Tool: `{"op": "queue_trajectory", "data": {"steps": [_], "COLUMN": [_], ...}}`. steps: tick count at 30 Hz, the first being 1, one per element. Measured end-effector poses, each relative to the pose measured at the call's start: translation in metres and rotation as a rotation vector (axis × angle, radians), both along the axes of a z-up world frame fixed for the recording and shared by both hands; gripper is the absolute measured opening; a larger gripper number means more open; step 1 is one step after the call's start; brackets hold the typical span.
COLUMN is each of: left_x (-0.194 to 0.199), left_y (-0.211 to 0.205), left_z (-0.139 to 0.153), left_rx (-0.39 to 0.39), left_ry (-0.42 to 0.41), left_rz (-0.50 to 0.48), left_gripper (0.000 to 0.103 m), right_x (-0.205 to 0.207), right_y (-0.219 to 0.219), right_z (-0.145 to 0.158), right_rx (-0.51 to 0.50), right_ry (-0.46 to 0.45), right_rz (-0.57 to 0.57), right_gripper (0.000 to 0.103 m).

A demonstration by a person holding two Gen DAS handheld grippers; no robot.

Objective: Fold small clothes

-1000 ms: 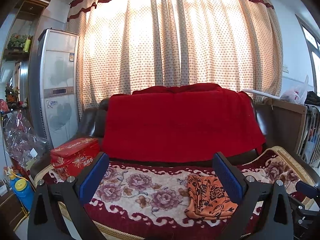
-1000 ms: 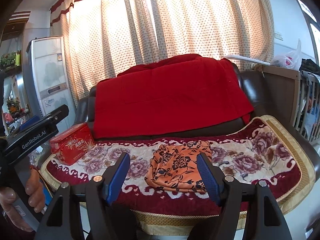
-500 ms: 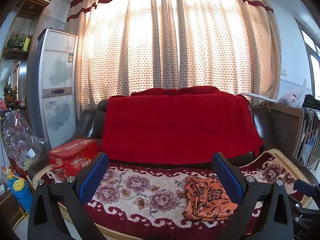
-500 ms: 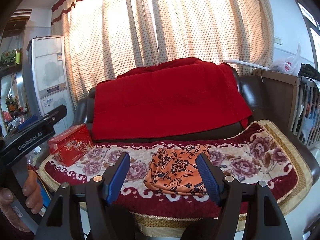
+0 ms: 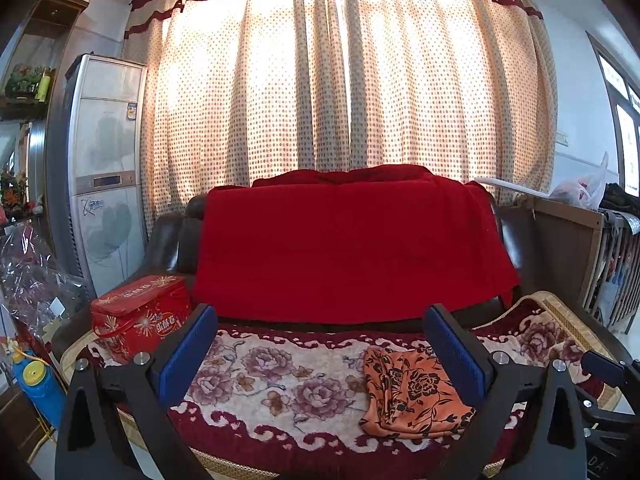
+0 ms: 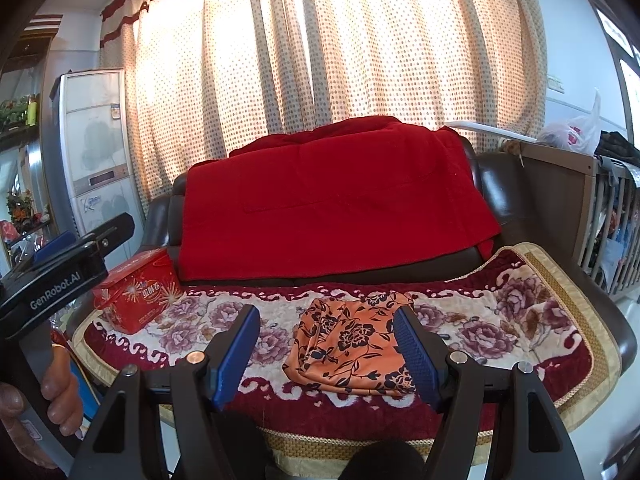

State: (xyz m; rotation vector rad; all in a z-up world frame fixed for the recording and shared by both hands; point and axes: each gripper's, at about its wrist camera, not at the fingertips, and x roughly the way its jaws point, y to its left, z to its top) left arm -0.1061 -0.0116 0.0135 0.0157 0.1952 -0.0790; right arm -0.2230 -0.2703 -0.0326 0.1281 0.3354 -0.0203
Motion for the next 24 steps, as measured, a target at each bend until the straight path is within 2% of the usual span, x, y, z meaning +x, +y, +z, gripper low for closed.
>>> {"op": "queue_trajectory", "data": {"steps": [9, 13, 24], "left_x": [0.011, 0.016, 0.027], "left_y": [-0.012, -0.021, -0.028], "left_z": [-0.004, -0.012, -0.018], "left_rx": [0.012, 0.041, 0.048], "left_ry": [0.028, 0.051, 0.072], "left_rz": [-0.028, -0.043, -0.024], "left_gripper": [0.102, 0.102, 0.102], "right_x": [0.013, 0.017, 0.030], "right_y": [-0.016, -0.023, -0.031], "right_z": [-0.011, -0.017, -0.028], "right_rx": [0.048, 0.073, 0.103], "right_ry": [0.024, 0.035, 0.059], "right_rz": [-0.008, -0.009, 0.012], "right_gripper": [0.073, 0.073, 0.073]}}
